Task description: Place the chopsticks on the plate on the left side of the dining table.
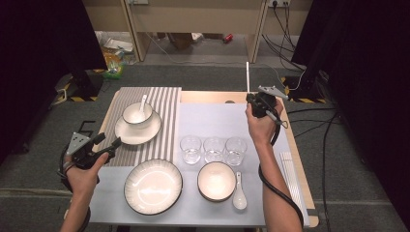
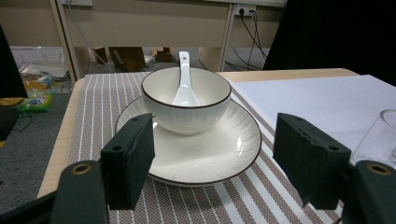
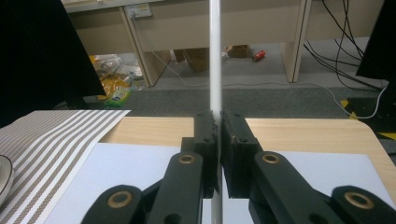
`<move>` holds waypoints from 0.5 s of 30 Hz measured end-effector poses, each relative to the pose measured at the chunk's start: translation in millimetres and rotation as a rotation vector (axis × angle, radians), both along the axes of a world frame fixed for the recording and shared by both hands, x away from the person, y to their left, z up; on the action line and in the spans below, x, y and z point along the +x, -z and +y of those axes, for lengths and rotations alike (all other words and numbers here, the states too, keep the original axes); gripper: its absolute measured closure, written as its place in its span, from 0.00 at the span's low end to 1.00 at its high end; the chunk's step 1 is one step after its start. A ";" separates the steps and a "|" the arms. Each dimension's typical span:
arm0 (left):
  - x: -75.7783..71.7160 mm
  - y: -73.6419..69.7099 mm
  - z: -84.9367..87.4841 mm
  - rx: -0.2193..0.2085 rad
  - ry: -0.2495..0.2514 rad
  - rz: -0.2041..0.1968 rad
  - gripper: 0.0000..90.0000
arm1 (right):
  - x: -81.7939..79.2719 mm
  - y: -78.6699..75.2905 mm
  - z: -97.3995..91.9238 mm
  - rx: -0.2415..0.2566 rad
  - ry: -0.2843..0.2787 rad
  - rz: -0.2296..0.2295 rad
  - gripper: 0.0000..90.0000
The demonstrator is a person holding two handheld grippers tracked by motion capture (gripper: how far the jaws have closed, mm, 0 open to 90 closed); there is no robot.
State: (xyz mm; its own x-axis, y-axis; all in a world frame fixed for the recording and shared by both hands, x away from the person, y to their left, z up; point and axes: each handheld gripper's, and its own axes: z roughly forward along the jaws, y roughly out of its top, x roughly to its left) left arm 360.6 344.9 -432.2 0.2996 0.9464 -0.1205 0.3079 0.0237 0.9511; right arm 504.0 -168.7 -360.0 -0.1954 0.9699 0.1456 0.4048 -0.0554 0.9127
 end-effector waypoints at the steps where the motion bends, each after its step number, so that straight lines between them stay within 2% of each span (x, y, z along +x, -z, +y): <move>1: 0.0 0.0 0.0 0.000 0.000 0.000 0.32 | 0.2 0.0 0.1 -0.005 -0.003 -0.004 0.95; 15: -0.6 -0.4 0.1 0.001 0.000 0.002 0.32 | 3.4 0.4 10.5 0.006 -0.018 -0.009 0.95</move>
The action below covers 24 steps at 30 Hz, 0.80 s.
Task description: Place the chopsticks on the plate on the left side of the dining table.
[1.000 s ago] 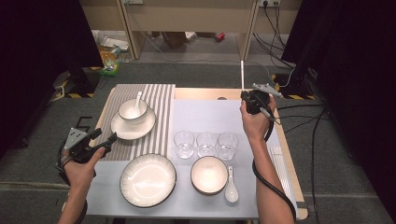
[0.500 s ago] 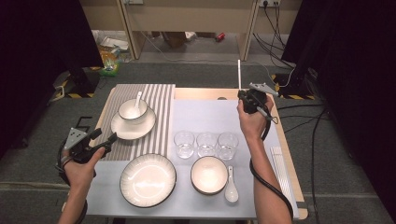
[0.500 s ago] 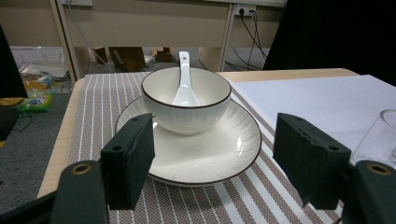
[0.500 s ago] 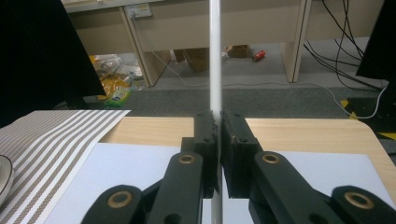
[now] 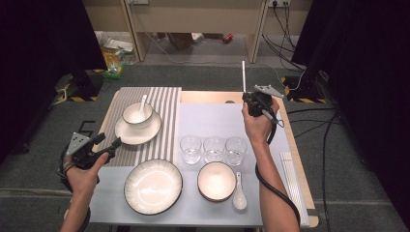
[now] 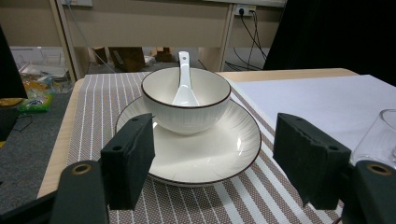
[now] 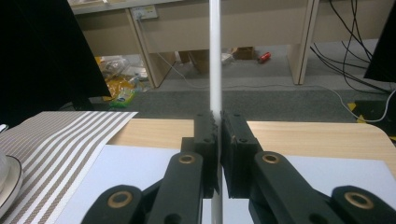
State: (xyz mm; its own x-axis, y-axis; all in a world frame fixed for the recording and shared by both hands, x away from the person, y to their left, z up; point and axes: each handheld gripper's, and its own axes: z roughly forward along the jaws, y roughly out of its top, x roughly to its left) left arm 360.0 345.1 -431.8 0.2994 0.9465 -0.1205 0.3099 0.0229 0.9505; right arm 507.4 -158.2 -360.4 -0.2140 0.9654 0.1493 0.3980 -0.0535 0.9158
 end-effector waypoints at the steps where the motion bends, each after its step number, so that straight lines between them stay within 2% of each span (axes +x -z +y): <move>1: 0.0 -0.1 0.1 0.000 0.000 0.000 0.32 | 0.3 0.2 1.1 0.002 -0.002 0.002 0.95; 24: -1.0 -1.0 1.1 -0.003 -0.002 0.000 0.32 | 4.0 0.1 17.0 0.013 -0.034 -0.003 0.95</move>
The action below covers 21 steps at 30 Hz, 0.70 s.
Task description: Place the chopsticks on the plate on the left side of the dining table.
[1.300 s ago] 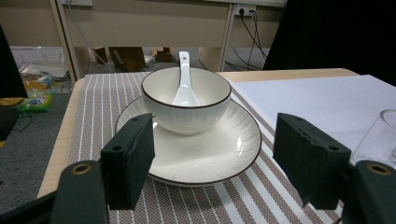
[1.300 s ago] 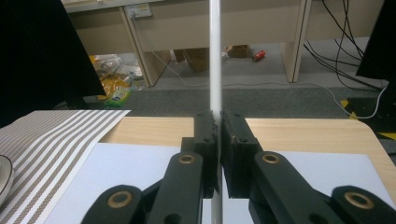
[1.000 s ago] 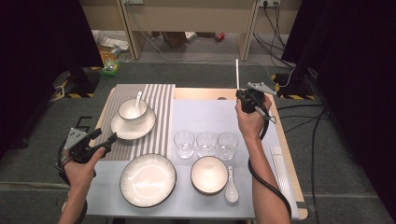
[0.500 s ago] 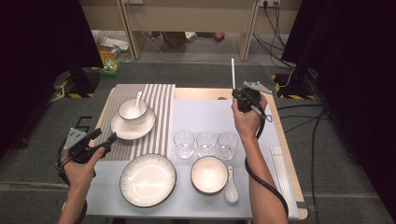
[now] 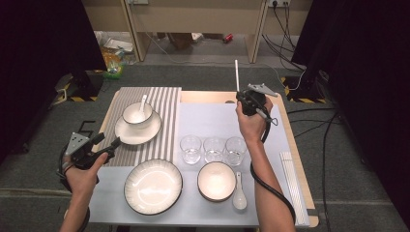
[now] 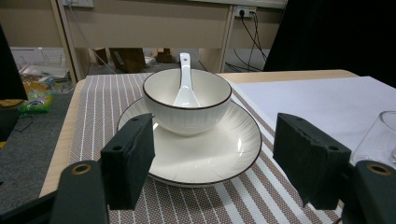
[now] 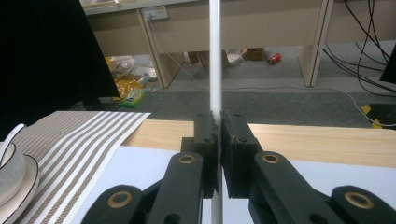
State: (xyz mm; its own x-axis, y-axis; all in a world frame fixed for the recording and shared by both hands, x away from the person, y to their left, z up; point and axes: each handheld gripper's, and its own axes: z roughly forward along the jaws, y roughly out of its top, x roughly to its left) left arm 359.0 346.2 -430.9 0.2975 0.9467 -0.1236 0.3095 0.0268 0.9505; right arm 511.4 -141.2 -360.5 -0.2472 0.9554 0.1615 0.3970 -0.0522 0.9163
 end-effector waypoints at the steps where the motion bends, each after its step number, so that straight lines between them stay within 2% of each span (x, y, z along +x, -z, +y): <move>1: 0.0 0.0 0.0 0.000 0.000 -0.001 0.32 | 0.1 0.0 0.8 0.001 -0.003 0.000 0.95; 21: -0.5 -1.0 0.5 -0.001 -0.001 -0.005 0.32 | 1.3 -4.0 11.3 0.002 -0.025 -0.015 0.95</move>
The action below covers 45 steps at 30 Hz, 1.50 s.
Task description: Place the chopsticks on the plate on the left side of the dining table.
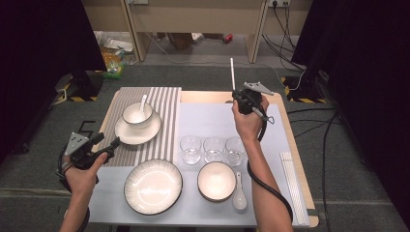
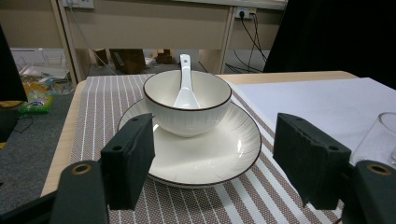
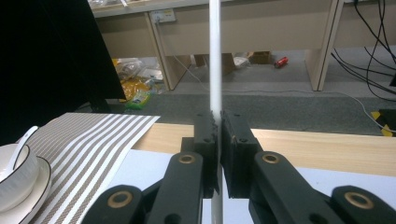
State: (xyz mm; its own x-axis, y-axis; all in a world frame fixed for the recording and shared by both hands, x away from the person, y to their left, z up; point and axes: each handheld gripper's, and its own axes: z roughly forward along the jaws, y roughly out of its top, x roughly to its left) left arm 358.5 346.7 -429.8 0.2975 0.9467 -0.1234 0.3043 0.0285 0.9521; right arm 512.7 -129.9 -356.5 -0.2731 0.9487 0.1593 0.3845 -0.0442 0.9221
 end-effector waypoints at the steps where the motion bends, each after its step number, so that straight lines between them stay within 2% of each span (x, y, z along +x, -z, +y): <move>1: 0.0 0.0 0.1 0.000 -0.001 0.000 0.32 | 0.0 -0.1 0.7 0.003 -0.001 0.000 0.95; 45: -0.4 -0.9 -3.9 0.005 0.013 -0.001 0.32 | 2.3 0.1 29.4 0.013 -0.057 0.002 0.95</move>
